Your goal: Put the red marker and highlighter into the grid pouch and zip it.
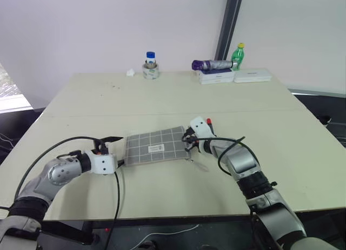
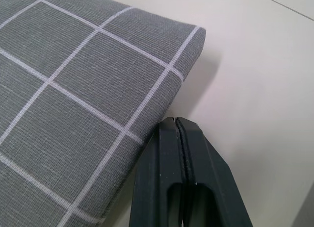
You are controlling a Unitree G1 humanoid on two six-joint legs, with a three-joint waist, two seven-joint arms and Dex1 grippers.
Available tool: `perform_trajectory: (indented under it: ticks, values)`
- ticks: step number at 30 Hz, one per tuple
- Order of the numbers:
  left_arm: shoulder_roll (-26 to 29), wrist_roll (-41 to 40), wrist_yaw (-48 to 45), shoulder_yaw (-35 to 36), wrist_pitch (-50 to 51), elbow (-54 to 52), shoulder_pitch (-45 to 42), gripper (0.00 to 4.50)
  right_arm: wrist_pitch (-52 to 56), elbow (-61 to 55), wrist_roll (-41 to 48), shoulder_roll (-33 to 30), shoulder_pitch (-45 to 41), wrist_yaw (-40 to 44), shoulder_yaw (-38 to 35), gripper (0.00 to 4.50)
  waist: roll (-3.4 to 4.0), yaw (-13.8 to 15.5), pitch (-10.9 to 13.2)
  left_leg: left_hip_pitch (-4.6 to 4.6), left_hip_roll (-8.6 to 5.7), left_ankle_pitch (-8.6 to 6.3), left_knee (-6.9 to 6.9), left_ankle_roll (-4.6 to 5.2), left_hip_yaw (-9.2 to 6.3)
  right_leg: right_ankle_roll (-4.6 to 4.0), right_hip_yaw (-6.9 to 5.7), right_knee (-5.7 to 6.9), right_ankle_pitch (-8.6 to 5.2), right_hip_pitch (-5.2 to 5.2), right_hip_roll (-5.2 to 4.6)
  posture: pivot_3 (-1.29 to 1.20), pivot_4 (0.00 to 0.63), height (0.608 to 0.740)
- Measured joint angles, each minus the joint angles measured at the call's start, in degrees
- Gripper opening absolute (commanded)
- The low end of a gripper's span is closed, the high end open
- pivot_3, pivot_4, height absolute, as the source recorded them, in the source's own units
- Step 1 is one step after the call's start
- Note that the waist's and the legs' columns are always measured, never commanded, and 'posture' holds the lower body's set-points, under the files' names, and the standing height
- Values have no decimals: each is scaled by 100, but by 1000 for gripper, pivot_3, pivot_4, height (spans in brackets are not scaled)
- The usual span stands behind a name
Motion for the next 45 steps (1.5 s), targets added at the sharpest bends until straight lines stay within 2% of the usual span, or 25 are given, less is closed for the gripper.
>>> perform_trajectory:
  ticks: [17, 20, 27, 35, 39, 43, 45]
  values:
    - [-306, -552, -616, -218, -80, -355, 59, 4500, 0, -45, -56, 31, 88, 3, -2, 11, 0, -18, -1, 0, 2, 0, 0, 0, -1, 0, 1, 1, 0, -1, 4, 0, 150, 740]
    - [-313, -664, -795, -253, -11, -452, 119, 3605, 5, -83, -57, 36, 112, 5, -3, 0, 0, -21, -1, 0, 3, 0, 0, 0, 0, 0, 1, 1, 0, -1, 5, 0, 150, 740]
    - [-321, -874, -1099, -330, 34, -679, 353, 31, -2, -87, -61, 49, 113, 14, -3, 0, 1, -30, -1, 0, 6, 0, 0, 0, -2, -1, 3, 5, 0, -3, 8, 0, 150, 740]
    - [-392, -1218, -1188, -237, 498, -1157, 655, 31, -57, -92, -69, 45, 113, 62, -9, 0, 1, -55, -1, -1, 7, 0, 0, 0, -1, -1, 6, 5, 0, -5, 9, 0, 150, 740]
    - [-651, -1754, -1075, 16, 1384, -1891, 938, 31, -255, -265, -65, -147, 113, 71, -106, 0, 2, -46, -1, -3, 12, 0, 1, 0, -3, -1, 6, 5, 0, -6, 8, 0, 150, 740]
    - [-920, -2253, -717, 467, 2543, -2833, 1141, 31, -546, -645, -59, -637, 107, 161, -445, 0, 1, -29, -1, -3, 13, 0, 2, 0, -2, -1, 8, 4, 0, -5, 8, 0, 150, 740]
    - [-1094, -2416, -503, 629, 3076, -3220, 1274, 0, -650, -839, 22, -902, 129, 352, -622, 552, 1, -27, -1, -4, 12, 0, 1, 0, -1, -1, 8, 4, 0, -5, 8, 0, 150, 740]
